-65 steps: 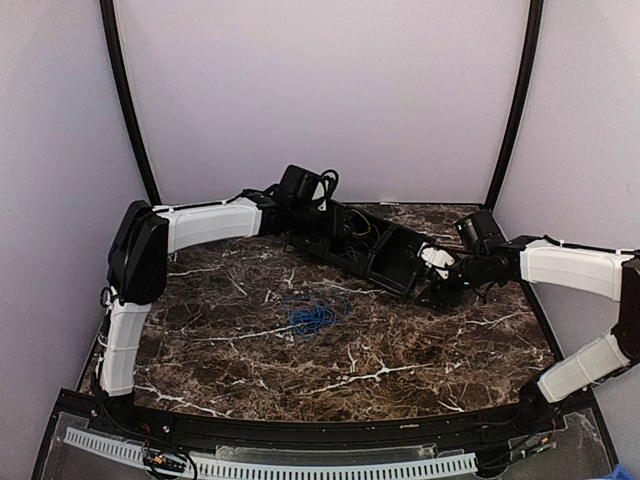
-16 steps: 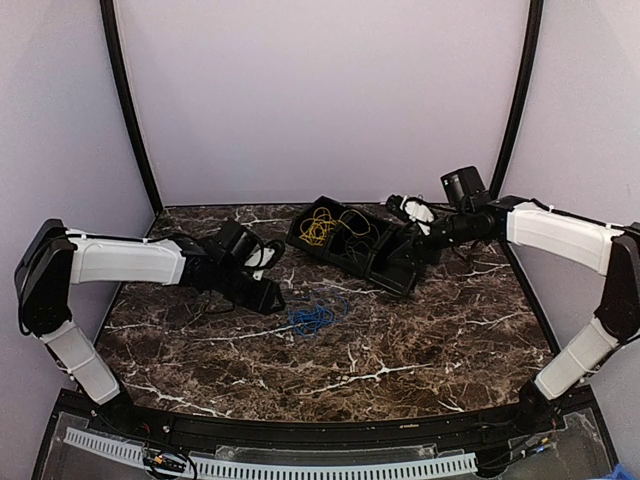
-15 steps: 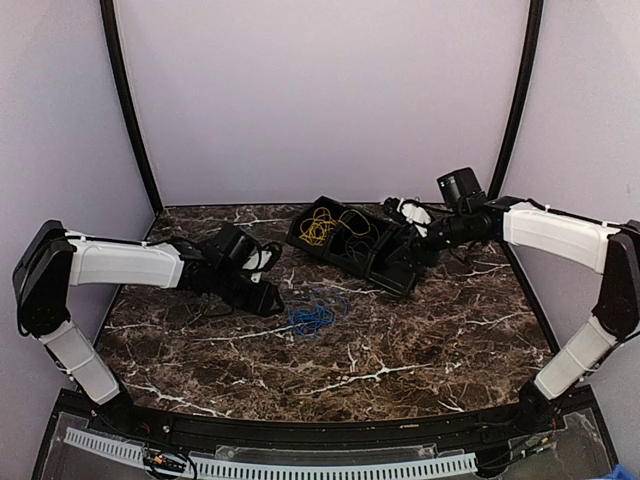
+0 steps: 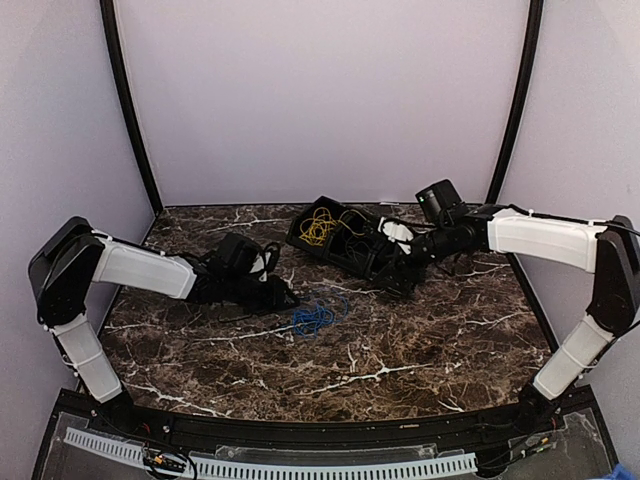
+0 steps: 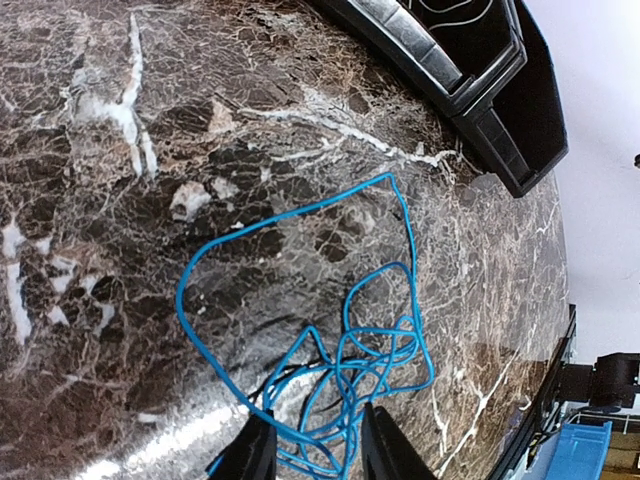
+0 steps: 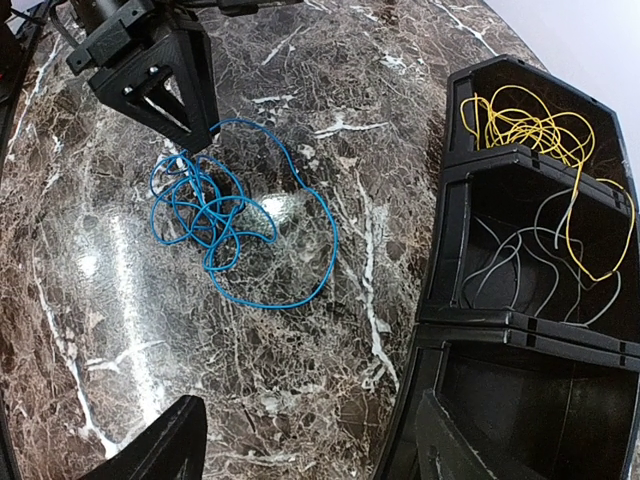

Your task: Untangle the cables

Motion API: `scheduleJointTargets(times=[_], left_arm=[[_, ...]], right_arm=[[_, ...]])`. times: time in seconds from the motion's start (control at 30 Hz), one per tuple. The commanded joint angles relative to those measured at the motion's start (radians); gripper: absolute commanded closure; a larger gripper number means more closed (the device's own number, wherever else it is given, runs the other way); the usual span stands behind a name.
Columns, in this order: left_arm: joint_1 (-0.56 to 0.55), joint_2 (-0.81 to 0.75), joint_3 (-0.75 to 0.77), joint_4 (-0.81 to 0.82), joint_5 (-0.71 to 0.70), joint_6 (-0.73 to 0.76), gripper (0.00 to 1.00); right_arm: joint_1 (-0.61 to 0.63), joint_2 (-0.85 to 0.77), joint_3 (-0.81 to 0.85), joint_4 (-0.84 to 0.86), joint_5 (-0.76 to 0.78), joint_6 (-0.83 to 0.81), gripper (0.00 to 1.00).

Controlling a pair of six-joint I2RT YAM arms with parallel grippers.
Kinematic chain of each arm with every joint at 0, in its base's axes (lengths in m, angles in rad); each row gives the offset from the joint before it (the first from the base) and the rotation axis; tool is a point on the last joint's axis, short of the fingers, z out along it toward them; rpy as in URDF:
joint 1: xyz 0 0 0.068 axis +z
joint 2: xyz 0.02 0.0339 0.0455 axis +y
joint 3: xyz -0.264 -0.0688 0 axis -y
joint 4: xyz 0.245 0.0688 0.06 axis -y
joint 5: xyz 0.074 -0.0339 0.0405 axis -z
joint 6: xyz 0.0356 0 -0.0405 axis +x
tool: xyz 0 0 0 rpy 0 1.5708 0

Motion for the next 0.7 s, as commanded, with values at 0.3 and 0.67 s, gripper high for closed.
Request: scheduleJointTargets(times=[0.3,0.67], left_arm=[[0.021,0.018,0.021,0.038,-0.002,-0.037,0.96],[0.007,-0.172,0.141,-0.071,0.015,0.213,1.0]], right_arm=[[0.014,-0.023,-0.024,0.033,-0.002,0.011,0.26],[0.001,-0.031,0.207,-0.001,-0.018,0.079,0.03]])
